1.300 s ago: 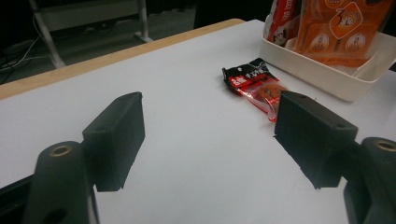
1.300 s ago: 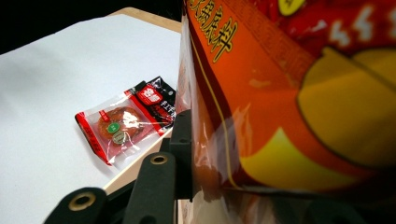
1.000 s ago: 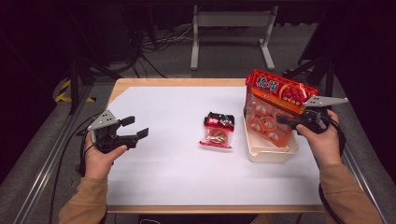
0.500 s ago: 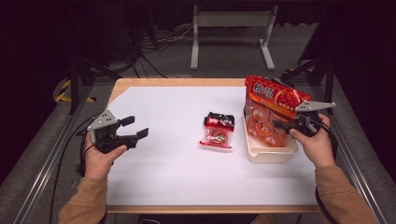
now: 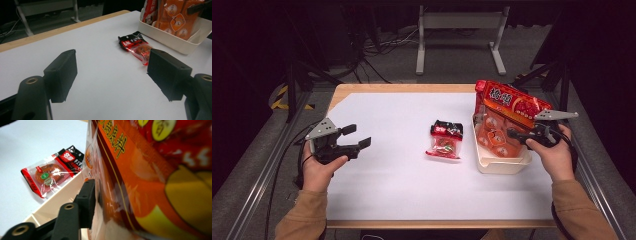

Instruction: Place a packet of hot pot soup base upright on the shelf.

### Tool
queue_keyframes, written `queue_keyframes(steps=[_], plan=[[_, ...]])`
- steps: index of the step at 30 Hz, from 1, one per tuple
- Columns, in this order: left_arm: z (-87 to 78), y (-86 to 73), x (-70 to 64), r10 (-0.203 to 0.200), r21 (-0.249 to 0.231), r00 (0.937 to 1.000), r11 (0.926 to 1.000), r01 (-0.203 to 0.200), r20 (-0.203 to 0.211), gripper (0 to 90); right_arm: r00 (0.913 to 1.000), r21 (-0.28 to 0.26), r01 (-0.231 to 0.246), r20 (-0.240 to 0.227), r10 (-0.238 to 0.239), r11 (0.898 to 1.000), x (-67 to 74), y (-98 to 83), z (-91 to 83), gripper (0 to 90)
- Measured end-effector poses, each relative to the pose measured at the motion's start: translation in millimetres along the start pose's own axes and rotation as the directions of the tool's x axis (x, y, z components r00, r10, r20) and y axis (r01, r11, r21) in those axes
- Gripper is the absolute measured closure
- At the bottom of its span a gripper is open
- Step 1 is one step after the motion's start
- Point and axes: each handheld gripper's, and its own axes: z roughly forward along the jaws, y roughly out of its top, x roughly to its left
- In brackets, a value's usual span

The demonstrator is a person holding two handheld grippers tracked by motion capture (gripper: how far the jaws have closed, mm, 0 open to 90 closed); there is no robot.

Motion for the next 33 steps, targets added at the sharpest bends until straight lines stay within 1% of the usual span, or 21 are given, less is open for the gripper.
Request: queue_keyframes(steps=[1, 2, 4, 7, 10, 11, 12, 16, 17, 18, 19, 20, 22, 23, 25, 26, 27, 29, 30, 31, 33], plan=[[-0.5, -0.2, 0.0, -0.007, -0.001, 1.0, 1.0, 0.007, 0.006, 24.5, 1.0, -0.014, -0.006, -0.004, 0.006, 1.0, -0.4, -0.4, -1.9, 46.6], [-0.6, -0.2, 0.1, -0.007, -0.002, 1.0, 1.0, 0.007, 0.006, 24.5, 0.9996, -0.031, -0.027, -0.014, 0.026, 0.999, -0.6, -0.9, -4.1, 43.1], [-1.0, 0.0, 0.0, -0.008, 0.0, 0.9999, 1.0, 0.008, 0.006, 24.4, 0.9997, -0.041, -0.024, 0.001, 0.025, 0.999, -0.6, -1.2, -7.9, 39.3], [-0.1, 0.5, -0.6, -0.004, -0.003, 1.0, 1.0, 0.004, 0.008, 24.2, 0.9993, -0.06, -0.033, 0.016, 0.034, 0.998, -0.3, -2.6, -16.6, 37.1], [1.6, 1.4, -0.9, -0.006, -0.005, 0.9999, 1.0, 0.006, 0.014, 24.0, 0.9991, -0.067, -0.039, 0.014, 0.04, 0.997, 0.1, -5.3, -23.9, 34.2], [2.2, 2.0, -0.8, -0.001, -0.005, 0.9999, 1.0, 0.001, 0.016, 24.0, 0.9991, -0.068, -0.035, 0.02, 0.036, 0.997, 0.2, -5.8, -25.7, 33.8], [3.0, 2.7, -1.4, -0.005, -0.002, 0.9998, 1.0, 0.005, 0.02, 24.0, 0.9991, -0.069, -0.031, 0.027, 0.033, 0.997, 0.2, -6.3, -27.8, 33.6], [8.5, 6.0, -1.8, 0.0, -0.007, 0.9995, 1.0, 0.0, 0.033, 24.0, 0.9978, -0.088, -0.041, 0.049, 0.046, 0.995, 2.3, -9.1, -41.7, 32.3], [9.9, 6.6, -1.7, 0.003, -0.005, 0.9993, 1.0, -0.003, 0.036, 24.0, 0.9977, -0.086, -0.042, 0.05, 0.046, 0.995, 3.6, -10.2, -45.7, 31.9], [9.9, 6.6, -1.7, 0.003, -0.005, 0.9993, 1.0, -0.003, 0.036, 23.9, 0.9977, -0.086, -0.042, 0.05, 0.046, 0.995, 3.6, -10.2, -45.7, 31.9], [11.8, 7.4, -1.7, 0.007, -0.004, 0.9992, 1.0, -0.006, 0.041, 24.0, 0.9978, -0.084, -0.038, 0.05, 0.043, 0.996, 6.4, -12.8, -52.6, 31.6], [13.1, 7.9, -1.5, 0.009, -0.004, 0.999, 0.9999, -0.009, 0.043, 24.0, 0.9978, -0.084, -0.038, 0.05, 0.043, 0.996, 6.4, -12.8, -52.6, 31.6], [16.4, 8.6, -2.6, 0.001, -0.001, 0.9986, 1.0, -0.001, 0.052, 24.0, 0.9976, -0.081, -0.033, 0.058, 0.038, 0.996, 10.5, -15.4, -62.7, 31.6], [17.4, 9.0, -2.2, 0.013, -0.001, 0.9987, 0.9999, -0.013, 0.049, 24.0, 0.9976, -0.084, -0.032, 0.058, 0.037, 0.996, 11.4, -15.8, -65.1, 31.5], [18.3, 9.1, -2.7, 0.011, 0.0, 0.9986, 0.9999, -0.011, 0.052, 24.0, 0.9975, -0.084, -0.033, 0.06, 0.038, 0.996, 12.8, -16.3, -68.4, 31.5], [19.2, 9.1, -3.6, 0.005, 0.001, 0.9986, 1.0, -0.005, 0.053, 24.0, 0.9976, -0.084, -0.033, 0.057, 0.038, 0.996, 14.3, -16.8, -71.5, 31.3], [19.4, 9.4, -3.5, 0.012, 0.006, 0.9983, 0.9999, -0.013, 0.056, 24.0, 0.9979, -0.086, -0.034, 0.053, 0.038, 0.996, 16.4, -17.5, -74.8, 31.2], [20.0, 9.3, -4.4, 0.009, 0.009, 0.9984, 0.9999, -0.01, 0.057, 24.0, 0.9986, -0.089, -0.031, 0.039, 0.035, 0.996, 20.4, -19.3, -79.4, 31.3], [20.4, 9.0, -4.9, 0.004, 0.008, 0.9983, 1.0, -0.004, 0.058, 24.0, 0.999, -0.091, -0.025, 0.035, 0.029, 0.996, 22.5, -20.5, -81.2, 31.3], [20.8, 9.0, -4.9, 0.008, 0.007, 0.9984, 0.9999, -0.009, 0.056, 24.0, 0.9994, -0.092, -0.018, 0.027, 0.021, 0.996, 24.7, -21.7, -82.8, 31.6], [21.5, 8.8, -5.3, 0.01, 0.01, 0.9983, 0.9999, -0.011, 0.058, 24.0, 1.0, -0.103, 0.005, -0.004, -0.006, 0.995, 29.7, -23.6, -84.5, 31.9]])
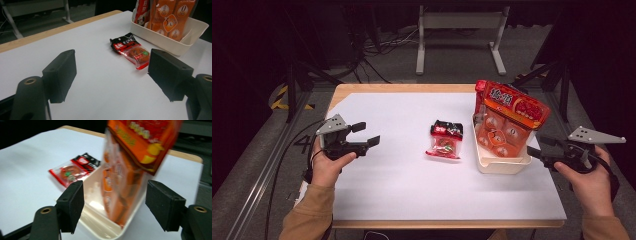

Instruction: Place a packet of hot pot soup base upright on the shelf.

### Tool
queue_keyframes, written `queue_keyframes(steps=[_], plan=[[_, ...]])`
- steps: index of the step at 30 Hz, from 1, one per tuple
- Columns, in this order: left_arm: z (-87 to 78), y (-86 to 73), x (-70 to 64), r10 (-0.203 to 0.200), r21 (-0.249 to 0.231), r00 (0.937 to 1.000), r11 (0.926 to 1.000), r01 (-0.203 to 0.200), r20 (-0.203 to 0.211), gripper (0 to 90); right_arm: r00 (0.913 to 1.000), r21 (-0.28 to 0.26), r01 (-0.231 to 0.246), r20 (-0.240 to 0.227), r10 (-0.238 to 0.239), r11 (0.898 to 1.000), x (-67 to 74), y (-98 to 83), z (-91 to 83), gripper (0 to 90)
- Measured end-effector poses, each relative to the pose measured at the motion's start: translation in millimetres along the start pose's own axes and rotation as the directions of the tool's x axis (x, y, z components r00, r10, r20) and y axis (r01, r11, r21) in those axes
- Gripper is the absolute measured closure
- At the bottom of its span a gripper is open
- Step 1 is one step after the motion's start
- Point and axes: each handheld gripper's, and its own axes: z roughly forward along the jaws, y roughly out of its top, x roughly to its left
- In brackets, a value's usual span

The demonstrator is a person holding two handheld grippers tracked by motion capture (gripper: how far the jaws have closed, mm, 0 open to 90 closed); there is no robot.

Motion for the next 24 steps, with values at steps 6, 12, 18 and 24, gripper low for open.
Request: queue_keyframes(steps=[6, 12, 18, 24], plan=[[4.9, -1.1, -1.4, -0.026, 0.007, 0.9995, 0.9996, 0.026, 0.017, 24.2, 0.9883, -0.035, 0.067, -0.135, -0.071, 0.997, 19.0, -3.3, 4.8, 32.3], [13.4, -3.6, -2.4, -0.048, 0.022, 0.9983, 0.9986, 0.047, 0.032, 24.2, 0.9677, -0.072, 0.11, -0.22, -0.124, 0.991, 36.0, -9.1, 16.9, 32.3], [26.5, -5.4, -7.5, -0.054, 0.051, 0.9986, 0.9973, 0.053, 0.0, 26.6, 0.9389, -0.083, 0.161, -0.294, -0.179, 0.983, 50.8, -12.9, 34.4, 33.9], [38.9, -8.2, -11.4, -0.051, 0.03, 0.9987, 0.9983, 0.051, 0.001, 26.6, 0.9151, -0.088, 0.17, -0.356, -0.19, 0.982, 62.4, -20.0, 52.5, 36.4]])
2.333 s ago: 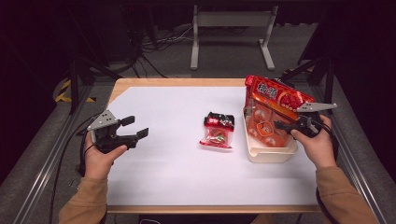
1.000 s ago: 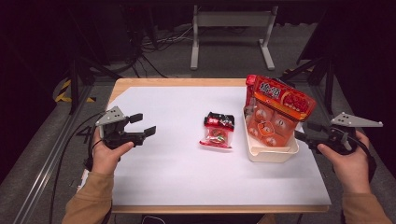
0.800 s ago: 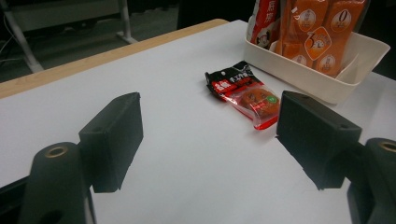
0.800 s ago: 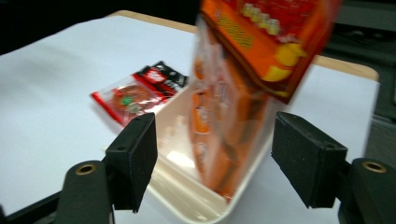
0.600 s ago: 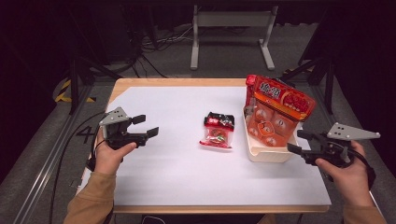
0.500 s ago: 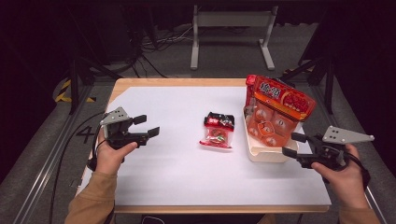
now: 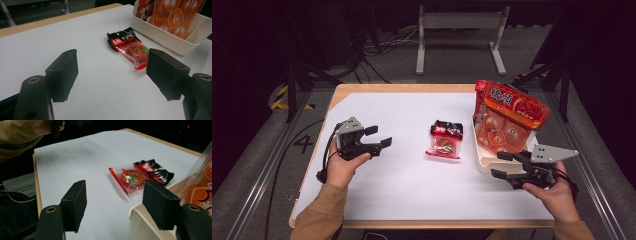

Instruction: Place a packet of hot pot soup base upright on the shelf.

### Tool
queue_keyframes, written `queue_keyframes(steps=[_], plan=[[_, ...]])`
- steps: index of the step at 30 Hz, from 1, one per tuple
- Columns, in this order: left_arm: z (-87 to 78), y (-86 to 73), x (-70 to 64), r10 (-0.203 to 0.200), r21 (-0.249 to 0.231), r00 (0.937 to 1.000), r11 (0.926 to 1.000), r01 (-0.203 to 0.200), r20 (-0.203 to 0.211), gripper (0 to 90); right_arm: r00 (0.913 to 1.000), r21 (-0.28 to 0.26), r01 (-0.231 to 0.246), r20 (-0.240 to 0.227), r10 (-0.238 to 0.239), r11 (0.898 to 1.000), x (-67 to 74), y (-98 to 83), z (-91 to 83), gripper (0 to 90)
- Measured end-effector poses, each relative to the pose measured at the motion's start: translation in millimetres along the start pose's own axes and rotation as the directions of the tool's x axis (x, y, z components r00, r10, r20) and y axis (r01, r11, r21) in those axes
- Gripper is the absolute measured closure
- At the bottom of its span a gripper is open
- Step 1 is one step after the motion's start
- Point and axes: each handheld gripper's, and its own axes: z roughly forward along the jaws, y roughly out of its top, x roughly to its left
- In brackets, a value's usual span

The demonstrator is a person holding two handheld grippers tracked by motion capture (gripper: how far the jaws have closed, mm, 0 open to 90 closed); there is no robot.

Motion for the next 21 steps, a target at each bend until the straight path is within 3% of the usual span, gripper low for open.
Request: queue_keyframes(steps=[3, 6, 8, 12, 19, 21], plan=[[6.8, -0.5, 0.0, -0.003, -0.015, 0.9998, 0.9999, 0.003, 0.018, 26.6, 1.0, -0.013, -0.001, -0.003, 0.001, 1.0, 1.1, -1.5, 3.2, 36.5], [18.0, 1.7, -4.3, -0.002, 0.014, 0.9988, 0.9999, 0.001, 0.049, 25.0, 1.0, -0.019, -0.003, -0.005, 0.003, 1.0, 2.2, -4.2, 7.8, 36.3], [20.5, 2.7, -5.4, -0.002, 0.023, 0.9987, 0.9997, 0.0, 0.051, 28.9, 1.0, -0.023, -0.006, -0.006, 0.006, 1.0, 2.4, -5.0, 9.1, 36.3], [34.4, 5.7, -5.7, -0.054, 0.056, 0.9946, 0.9972, 0.05, 0.089, 29.1, 1.0, -0.025, -0.005, -0.004, 0.005, 1.0, 2.9, -7.0, 14.2, 36.1], [56.0, 10.6, -10.5, -0.065, 0.086, 0.9907, 0.9948, 0.055, 0.12, 28.8, 1.0, -0.03, 0.006, -0.005, -0.006, 1.0, 3.4, -8.1, 16.9, 36.0], [59.9, 11.2, -10.3, -0.051, 0.091, 0.9903, 0.9951, 0.04, 0.129, 28.9, 1.0, -0.029, 0.007, -0.004, -0.007, 1.0, 3.0, -9.2, 17.2, 36.2]])
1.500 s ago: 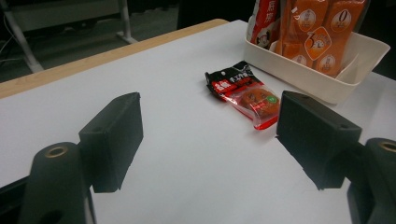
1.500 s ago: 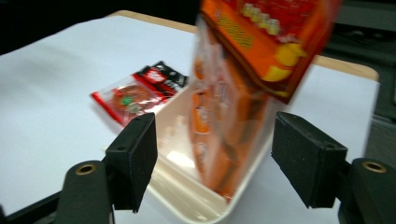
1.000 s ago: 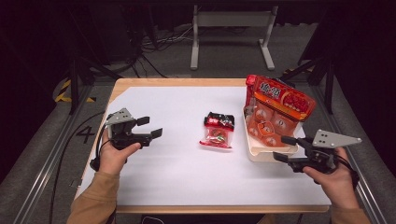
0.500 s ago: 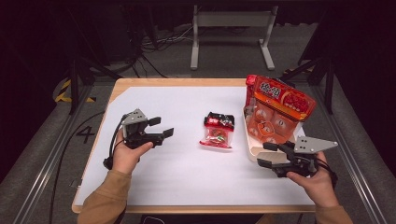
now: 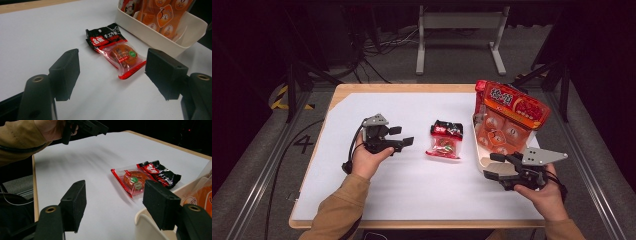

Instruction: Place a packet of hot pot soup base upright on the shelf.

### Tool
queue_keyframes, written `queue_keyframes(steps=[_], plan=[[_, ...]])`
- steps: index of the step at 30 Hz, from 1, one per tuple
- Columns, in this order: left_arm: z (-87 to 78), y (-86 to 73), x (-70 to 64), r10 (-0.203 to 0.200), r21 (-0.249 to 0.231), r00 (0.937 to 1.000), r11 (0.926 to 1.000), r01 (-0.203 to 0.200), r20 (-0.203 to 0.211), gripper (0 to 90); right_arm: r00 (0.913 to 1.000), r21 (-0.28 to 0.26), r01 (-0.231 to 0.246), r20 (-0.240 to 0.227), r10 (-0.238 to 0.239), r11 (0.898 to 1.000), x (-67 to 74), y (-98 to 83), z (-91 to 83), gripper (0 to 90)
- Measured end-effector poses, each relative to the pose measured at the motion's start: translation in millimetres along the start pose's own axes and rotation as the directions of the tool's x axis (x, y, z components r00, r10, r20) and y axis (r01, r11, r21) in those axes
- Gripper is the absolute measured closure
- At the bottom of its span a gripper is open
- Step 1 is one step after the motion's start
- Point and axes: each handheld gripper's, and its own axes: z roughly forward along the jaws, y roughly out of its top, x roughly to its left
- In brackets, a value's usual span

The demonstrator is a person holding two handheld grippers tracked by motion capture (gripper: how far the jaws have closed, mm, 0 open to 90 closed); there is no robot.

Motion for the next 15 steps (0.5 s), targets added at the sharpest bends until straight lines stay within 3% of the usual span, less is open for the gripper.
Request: queue_keyframes(steps=[6, 15], plan=[[22.3, 0.4, 1.3, -0.036, 0.03, 0.9988, 0.9989, 0.035, 0.033, 26.3, 0.9999, 0.001, 0.012, 0.005, -0.012, 1.0, 1.2, -0.1, 0.9, 36.6], [53.4, 1.8, -2.8, -0.023, 0.073, 0.9988, 0.9971, 0.019, 0.044, 28.0, 0.9996, 0.007, 0.028, 0.008, -0.028, 1.0, 2.1, -0.2, 2.9, 36.7]])
